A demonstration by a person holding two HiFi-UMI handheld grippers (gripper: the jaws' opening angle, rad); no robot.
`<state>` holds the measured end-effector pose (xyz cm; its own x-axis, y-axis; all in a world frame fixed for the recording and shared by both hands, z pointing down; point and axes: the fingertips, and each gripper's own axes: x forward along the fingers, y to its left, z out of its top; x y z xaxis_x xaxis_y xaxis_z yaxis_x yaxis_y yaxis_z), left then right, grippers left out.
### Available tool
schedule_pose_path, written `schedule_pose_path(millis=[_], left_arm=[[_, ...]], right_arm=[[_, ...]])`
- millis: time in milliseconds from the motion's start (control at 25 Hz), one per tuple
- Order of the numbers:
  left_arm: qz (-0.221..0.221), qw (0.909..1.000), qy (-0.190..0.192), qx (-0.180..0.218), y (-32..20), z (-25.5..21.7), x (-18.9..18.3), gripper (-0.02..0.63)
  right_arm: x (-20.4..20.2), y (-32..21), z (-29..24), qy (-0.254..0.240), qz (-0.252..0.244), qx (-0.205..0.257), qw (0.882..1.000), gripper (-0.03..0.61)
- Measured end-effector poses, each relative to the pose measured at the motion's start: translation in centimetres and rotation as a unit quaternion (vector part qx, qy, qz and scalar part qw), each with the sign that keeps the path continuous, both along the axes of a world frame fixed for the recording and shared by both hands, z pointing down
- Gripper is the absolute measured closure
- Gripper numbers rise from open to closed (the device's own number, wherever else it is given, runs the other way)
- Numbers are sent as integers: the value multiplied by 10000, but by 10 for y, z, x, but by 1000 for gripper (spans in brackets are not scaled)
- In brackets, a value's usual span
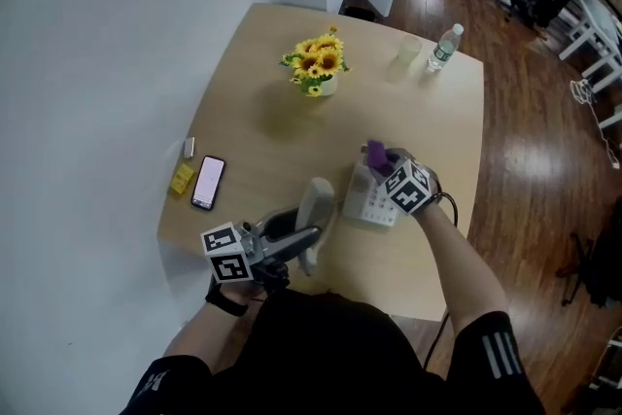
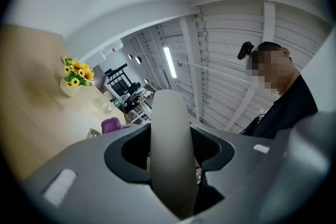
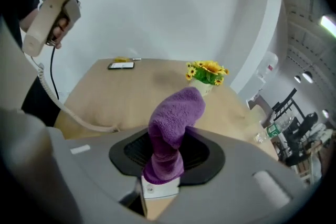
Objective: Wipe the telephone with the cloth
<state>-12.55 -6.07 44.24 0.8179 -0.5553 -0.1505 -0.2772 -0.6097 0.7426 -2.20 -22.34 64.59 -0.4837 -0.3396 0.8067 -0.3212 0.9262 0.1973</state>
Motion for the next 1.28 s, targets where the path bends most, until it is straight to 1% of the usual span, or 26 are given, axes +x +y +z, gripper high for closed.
schedule_pose_path(millis=[160,320,480,600,680,800,920,1000,1280], left_arm=[[9,9999,-45,-92,-2,5,-3,397],[-26,9998,-89,-161,-6,10,-11,397],[-35,9997,-100,-199,-7,14,-16,397],[-51,9997,-100,-217,-9,16,-18,397],[-41,9997,-75,-216,-9,16,-17,397],[24,9998,-57,-199,-8,16,-12,397],[81,9998,-56,-173,-7,15,-6,397],[101,9998,-53,-166,-6,15,-5,397],[150,9997,-83,-161,0,19,-1,397]], right_arm=[[-5,-24,28,306,18,-120,9995,442],[-15,-31,56,600,-138,-271,9977,442],[-20,-23,66,596,-164,-381,9974,442],[-23,-8,69,676,-291,-438,9963,442],[-23,3,72,684,-336,-391,9963,442],[-23,19,73,736,-411,-150,9963,442],[-24,41,79,884,-747,25,9933,442],[-27,61,84,950,-977,-19,9907,442],[-31,106,102,848,-1079,-199,9903,442]])
